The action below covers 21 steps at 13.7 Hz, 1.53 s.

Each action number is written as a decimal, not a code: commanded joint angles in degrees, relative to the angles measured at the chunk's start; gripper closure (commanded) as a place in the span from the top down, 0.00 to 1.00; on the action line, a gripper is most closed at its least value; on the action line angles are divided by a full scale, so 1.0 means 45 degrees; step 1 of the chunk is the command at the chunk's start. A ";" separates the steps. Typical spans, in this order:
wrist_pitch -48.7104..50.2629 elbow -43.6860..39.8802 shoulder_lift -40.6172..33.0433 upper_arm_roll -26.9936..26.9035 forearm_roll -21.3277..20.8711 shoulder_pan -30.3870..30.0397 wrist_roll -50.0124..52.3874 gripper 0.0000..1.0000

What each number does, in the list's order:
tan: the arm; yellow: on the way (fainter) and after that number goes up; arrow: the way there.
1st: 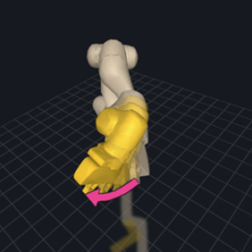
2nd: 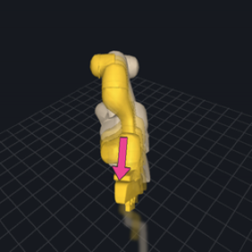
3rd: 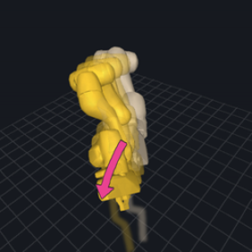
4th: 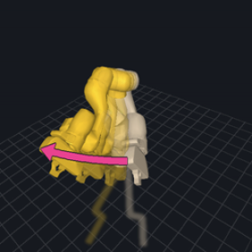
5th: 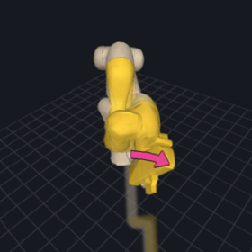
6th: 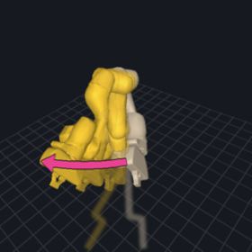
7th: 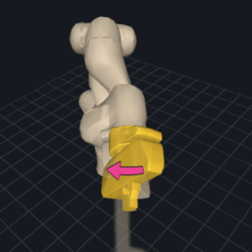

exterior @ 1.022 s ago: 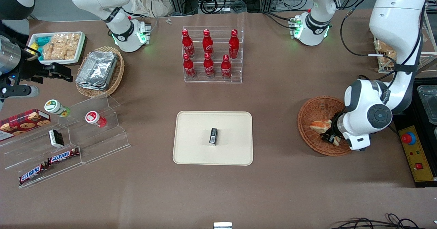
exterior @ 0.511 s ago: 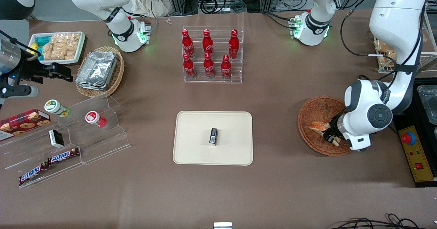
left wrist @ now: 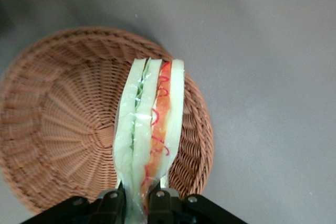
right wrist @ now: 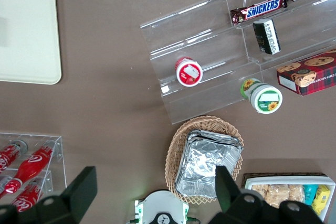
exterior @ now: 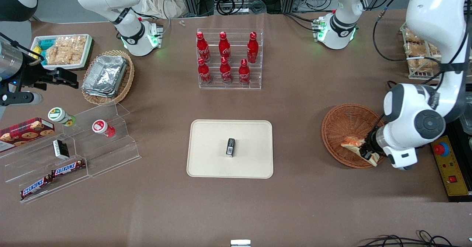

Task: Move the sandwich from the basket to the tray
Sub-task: 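Lift the sandwich out of the basket with the left gripper, then carry the sandwich over the cream tray beside the black box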

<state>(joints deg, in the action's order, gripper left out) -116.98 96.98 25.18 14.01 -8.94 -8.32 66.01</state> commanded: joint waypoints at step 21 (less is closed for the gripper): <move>0.1994 -0.5378 0.3443 0.2687 0.1088 0.4150 -0.4278 0.00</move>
<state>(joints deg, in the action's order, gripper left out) -106.21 74.39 35.66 26.31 -3.72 7.72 48.16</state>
